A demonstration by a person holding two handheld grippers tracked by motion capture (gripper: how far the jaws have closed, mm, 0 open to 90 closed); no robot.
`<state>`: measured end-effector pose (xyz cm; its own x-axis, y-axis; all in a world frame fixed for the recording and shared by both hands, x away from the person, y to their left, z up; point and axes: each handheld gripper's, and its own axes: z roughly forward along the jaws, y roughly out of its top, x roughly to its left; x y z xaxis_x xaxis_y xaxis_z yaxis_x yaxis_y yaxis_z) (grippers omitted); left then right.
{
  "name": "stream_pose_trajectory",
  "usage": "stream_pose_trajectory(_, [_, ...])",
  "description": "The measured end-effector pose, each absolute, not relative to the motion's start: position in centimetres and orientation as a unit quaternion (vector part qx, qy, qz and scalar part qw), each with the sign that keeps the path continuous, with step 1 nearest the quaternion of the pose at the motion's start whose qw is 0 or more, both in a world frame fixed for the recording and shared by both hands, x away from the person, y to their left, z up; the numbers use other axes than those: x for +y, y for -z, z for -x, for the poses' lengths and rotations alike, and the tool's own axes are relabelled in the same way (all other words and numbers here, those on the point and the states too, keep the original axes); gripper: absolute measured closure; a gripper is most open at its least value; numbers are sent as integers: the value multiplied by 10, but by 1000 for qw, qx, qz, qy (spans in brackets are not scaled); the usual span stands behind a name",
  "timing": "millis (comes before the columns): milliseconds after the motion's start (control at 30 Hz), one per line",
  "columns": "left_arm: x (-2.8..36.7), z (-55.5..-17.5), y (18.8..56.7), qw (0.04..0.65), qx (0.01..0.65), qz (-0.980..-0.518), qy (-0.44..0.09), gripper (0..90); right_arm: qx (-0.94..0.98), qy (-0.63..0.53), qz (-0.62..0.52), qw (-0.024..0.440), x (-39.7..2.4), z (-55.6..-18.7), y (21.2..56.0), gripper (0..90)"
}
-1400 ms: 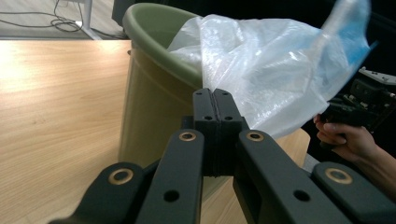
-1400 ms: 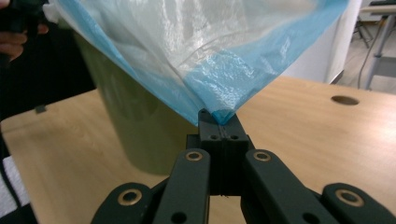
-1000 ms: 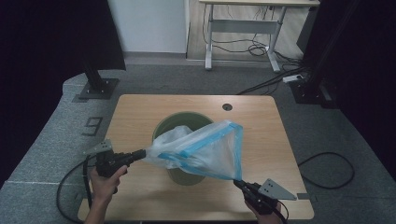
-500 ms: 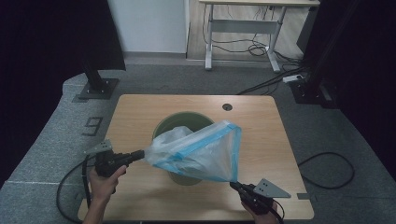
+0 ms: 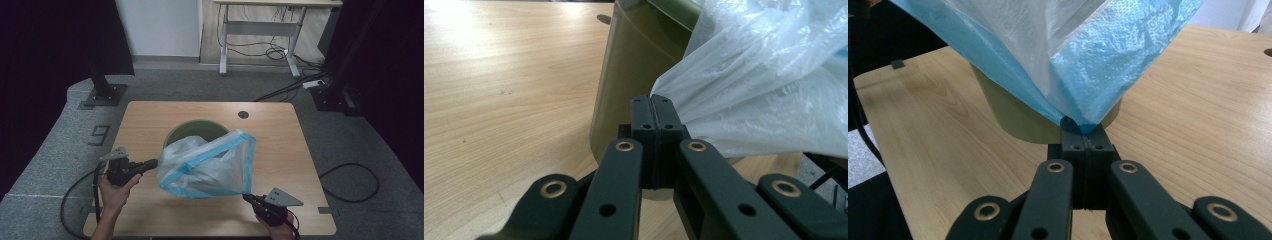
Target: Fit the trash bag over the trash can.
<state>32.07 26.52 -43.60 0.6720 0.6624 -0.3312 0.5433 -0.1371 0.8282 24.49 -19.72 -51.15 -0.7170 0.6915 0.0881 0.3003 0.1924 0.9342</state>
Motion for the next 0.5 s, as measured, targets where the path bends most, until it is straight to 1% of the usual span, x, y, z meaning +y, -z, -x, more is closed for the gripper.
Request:
stream_pose_trajectory(233, [267,-322,434,523,403,-749,-54,899,754,-535,-335,180,-193,-251,511,891])
stream_pose_trajectory(400, [276,-314,433,544,400,-737,-43,899,745,-546,-337,182,-199,-248,509,887])
stream_pose_trajectory(433, [277,-313,433,546,400,-734,-43,899,737,-556,-337,185,-200,-246,507,845])
stream_pose_trajectory(500, [280,-309,432,554,399,-730,-41,899,726,-566,-340,191,-203,-243,503,729])
